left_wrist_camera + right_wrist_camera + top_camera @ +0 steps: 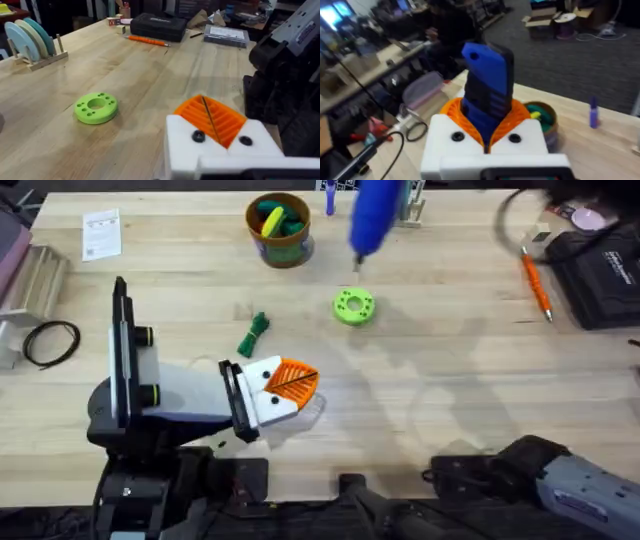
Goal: Pick up the gripper from the table and insert it into the empty holder that is missing its gripper. Then pick up a screw, insert it into the mounting hole, and use the screwdriver to tighten it. Finally, clean up the table by picking up the vegetable and placing it into the bucket.
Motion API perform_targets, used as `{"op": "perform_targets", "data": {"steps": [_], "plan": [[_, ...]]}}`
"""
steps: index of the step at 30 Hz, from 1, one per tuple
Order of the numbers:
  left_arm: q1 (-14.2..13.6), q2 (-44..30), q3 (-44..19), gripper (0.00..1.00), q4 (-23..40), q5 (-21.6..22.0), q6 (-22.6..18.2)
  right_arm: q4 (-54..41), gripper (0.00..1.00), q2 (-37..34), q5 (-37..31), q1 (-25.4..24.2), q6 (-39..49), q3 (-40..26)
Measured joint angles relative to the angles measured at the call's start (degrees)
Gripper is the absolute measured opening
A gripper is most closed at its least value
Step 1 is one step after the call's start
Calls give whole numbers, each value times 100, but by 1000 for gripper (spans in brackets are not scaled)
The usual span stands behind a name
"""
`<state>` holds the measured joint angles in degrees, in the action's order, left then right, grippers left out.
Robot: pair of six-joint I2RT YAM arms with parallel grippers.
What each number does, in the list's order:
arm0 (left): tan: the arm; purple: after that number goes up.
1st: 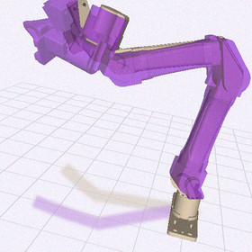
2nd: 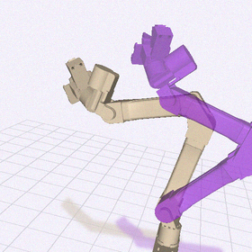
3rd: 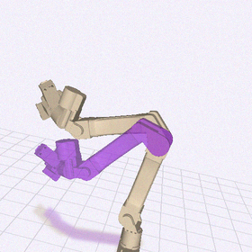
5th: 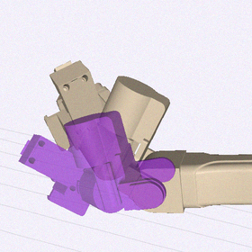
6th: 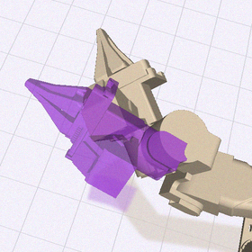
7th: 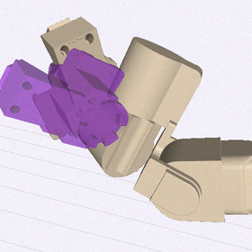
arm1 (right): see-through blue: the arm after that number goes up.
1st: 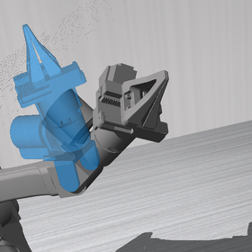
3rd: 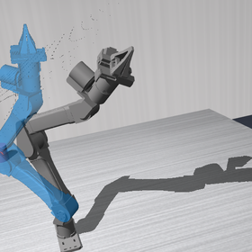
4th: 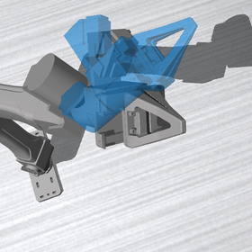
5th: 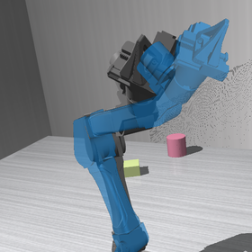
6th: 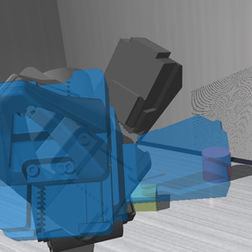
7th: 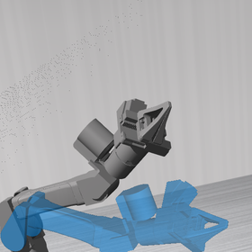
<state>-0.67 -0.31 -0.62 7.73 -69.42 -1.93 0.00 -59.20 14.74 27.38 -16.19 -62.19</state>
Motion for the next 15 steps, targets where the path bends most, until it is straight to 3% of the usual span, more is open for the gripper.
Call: {"op": "perform_targets", "data": {"steps": [8,15], "plan": [[0,-1,0,14,0,1,0,4101,23,-252,314,32,-1060,1837],[0,-1,0,14,0,1,0,5958,23,-1014,1730,79,-1370,2056]]}}
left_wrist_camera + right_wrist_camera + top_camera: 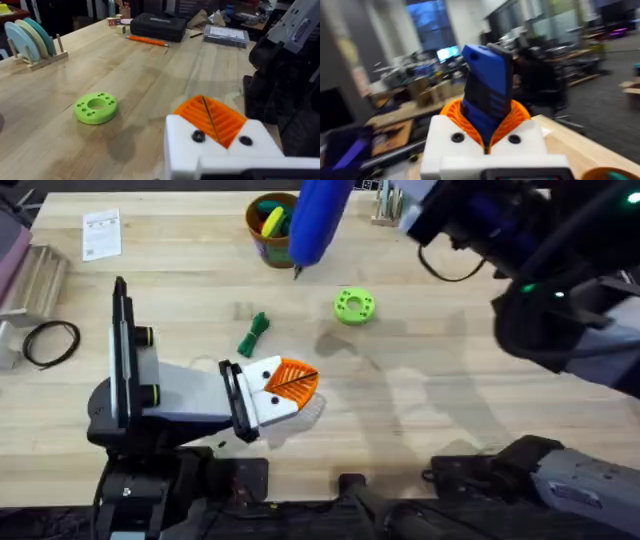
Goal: Pick up the gripper from the table and insert it into the empty holder that is missing its gripper. Then pick up a screw, insert it into the mounting hole, and use the screwdriver to tighten it. Finally, clean up the table by picking up the vegetable and placing it into the bucket.
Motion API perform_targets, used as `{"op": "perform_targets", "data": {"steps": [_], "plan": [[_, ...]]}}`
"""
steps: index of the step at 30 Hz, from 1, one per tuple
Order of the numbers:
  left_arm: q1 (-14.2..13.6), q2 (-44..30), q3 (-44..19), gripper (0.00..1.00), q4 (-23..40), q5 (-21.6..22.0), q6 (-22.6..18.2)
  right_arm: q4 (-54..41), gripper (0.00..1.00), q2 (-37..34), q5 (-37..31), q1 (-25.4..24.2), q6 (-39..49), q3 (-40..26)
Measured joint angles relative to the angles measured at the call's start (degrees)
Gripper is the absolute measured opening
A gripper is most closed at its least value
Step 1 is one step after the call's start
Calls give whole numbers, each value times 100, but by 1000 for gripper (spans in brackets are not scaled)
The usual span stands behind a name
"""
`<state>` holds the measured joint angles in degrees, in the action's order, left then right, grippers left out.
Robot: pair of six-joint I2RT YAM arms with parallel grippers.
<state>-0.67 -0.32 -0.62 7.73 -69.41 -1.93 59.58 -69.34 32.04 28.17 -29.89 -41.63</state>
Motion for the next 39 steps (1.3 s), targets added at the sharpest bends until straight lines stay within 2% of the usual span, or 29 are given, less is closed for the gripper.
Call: {"op": "perform_targets", "data": {"steps": [5,17,26,31,39], "plan": [[0,0,0,14,0,0,0,345,23,-289,570,210,-62,2],[0,0,0,14,0,0,0,342,23,-473,1010,1226,837,4],[0,0,0,14,0,0,0,296,23,-477,1443,1254,1261,4],[0,0,0,14,0,0,0,658,23,-477,1562,1251,1216,11],[0,2,0,14,0,0,0,648,23,-478,1982,1199,1189,11]]}}
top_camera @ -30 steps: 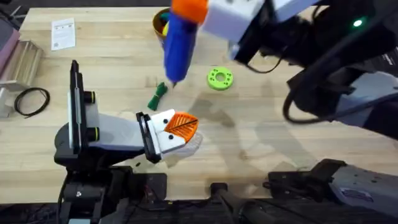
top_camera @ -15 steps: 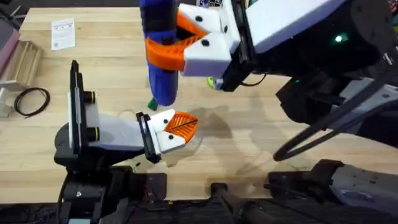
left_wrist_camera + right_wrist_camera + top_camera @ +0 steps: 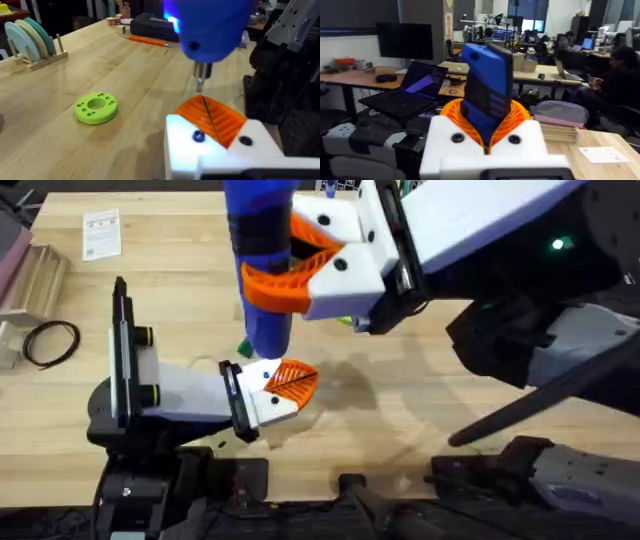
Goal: Pick up the gripper from the table and insert it into the empty holder that is missing its gripper. Then pick up a screw, insert it into the mounting hole, and use the screwdriver to tighten it. Finally, clean up the table by picking up the vegetable and placing it into the bucket.
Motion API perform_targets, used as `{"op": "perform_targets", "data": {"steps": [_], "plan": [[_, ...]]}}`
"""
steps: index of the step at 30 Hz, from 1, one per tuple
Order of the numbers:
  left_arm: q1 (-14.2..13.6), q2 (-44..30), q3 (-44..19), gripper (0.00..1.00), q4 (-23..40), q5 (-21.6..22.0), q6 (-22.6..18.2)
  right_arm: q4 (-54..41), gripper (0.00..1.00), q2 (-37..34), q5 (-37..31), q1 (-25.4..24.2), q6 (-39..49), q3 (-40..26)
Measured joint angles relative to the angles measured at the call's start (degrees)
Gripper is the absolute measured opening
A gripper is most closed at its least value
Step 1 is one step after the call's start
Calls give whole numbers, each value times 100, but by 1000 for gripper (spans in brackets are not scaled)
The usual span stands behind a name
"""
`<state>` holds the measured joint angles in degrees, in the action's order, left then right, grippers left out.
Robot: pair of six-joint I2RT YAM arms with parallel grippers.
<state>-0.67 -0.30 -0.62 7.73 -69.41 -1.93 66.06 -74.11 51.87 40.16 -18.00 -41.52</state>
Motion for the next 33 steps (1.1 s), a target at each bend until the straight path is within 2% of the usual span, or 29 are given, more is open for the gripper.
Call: {"op": "perform_targets", "data": {"steps": [13,33], "plan": [[0,-2,0,14,0,0,0,422,23,-351,204,184,-20,4],[0,1,0,14,0,0,0,319,23,-502,224,190,-20,11]]}}
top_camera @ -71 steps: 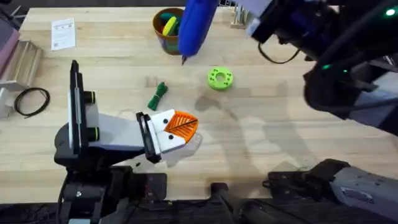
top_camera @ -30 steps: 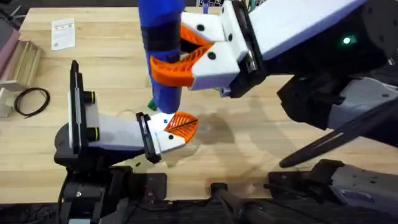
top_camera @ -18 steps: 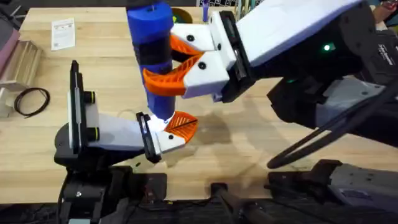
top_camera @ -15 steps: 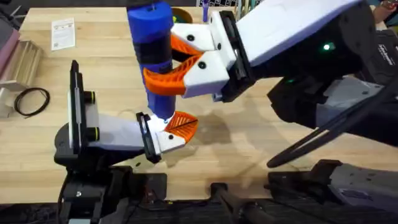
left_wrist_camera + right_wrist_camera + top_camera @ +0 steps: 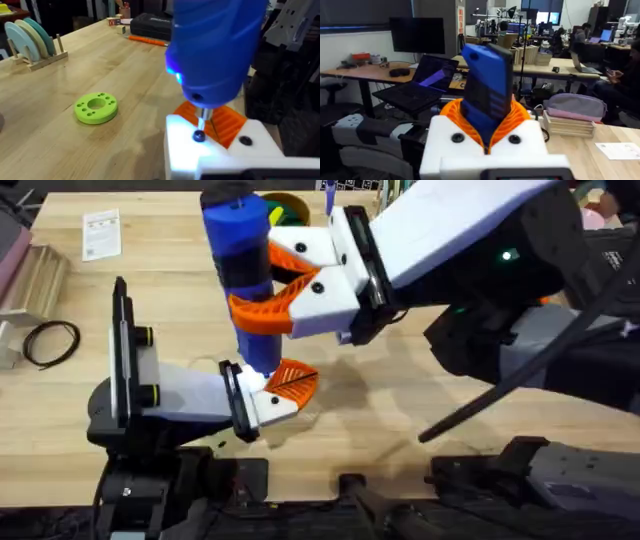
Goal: Pick up the gripper from the table and insert it into the empty holder that is missing its gripper. Then pick up a screw, insert it into the mounting hole, and use the screwdriver to tighten it. Finally, clean up the table by picking up the vegetable and placing it into the bucket.
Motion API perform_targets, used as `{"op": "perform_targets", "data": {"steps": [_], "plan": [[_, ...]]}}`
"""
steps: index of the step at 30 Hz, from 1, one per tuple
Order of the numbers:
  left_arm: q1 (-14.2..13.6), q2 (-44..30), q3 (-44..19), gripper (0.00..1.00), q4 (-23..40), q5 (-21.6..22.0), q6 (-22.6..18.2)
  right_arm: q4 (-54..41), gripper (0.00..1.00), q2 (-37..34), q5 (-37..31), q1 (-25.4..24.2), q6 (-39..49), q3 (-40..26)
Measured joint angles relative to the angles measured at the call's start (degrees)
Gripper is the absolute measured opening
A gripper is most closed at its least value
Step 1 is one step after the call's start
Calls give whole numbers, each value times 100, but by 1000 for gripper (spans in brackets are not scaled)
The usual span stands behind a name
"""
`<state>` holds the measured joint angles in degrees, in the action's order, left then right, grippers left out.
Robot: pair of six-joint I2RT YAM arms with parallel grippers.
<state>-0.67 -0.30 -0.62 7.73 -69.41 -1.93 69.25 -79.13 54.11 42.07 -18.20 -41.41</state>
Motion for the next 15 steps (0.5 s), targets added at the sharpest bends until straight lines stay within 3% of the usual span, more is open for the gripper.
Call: {"op": "perform_targets", "data": {"steps": [15], "plan": [[0,-1,0,14,0,0,0,-2,23,0,0,105,92,0]]}}
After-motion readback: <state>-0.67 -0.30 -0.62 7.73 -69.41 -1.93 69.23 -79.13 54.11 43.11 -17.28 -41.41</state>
